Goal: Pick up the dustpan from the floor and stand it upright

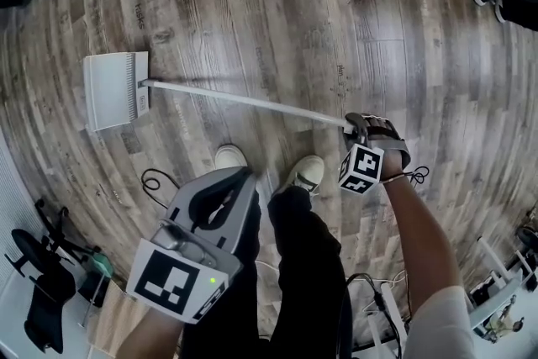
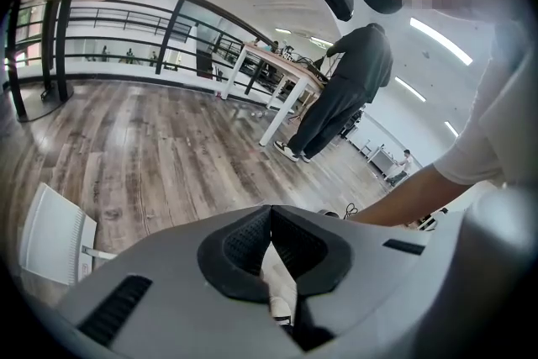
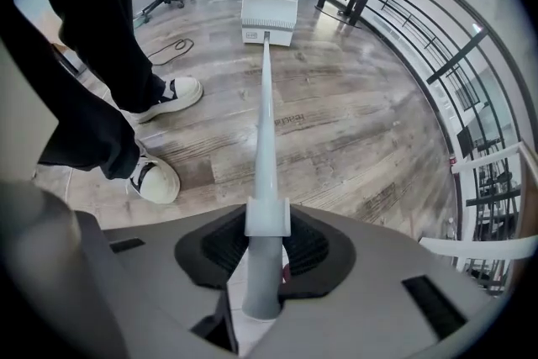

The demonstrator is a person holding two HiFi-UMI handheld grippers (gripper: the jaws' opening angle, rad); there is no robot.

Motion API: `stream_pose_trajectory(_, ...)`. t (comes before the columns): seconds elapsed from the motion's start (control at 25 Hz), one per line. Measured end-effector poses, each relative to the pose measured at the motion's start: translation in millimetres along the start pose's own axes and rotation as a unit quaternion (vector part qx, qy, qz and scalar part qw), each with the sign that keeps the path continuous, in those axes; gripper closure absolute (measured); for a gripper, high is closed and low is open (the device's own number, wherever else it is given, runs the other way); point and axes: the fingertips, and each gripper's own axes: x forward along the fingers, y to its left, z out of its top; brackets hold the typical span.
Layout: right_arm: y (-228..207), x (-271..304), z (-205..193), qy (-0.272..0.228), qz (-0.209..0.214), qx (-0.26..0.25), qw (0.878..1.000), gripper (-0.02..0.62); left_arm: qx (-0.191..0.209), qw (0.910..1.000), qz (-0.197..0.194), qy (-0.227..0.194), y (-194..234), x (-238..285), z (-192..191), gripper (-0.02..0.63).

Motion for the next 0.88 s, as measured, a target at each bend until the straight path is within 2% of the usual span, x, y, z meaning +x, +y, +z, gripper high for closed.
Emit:
stream_pose_trajectory(0.36,-11.1,-91.7,42.1,-0.027,-0.007,-0.018,0.999,0.472,-0.011,0.9999,-0.01,-0.006,-32.9,-46.0,36.2,0.583)
stream_pose_trajectory(0.48,-9.8,-130.0,53.2,-0.035,-0.008,-0.024,0.999,0.472,-0.003,0.9999,-0.011,-0.006,-43.8,-69.4,52.0,0.583)
stream_pose_trajectory(0.88,0.0,-241.5,71.0,-0.027,-0.002,-0.032,0.999,0.472,0.008,0.9999,-0.003,-0.015,-68.0,-148.3,97.1,0.584)
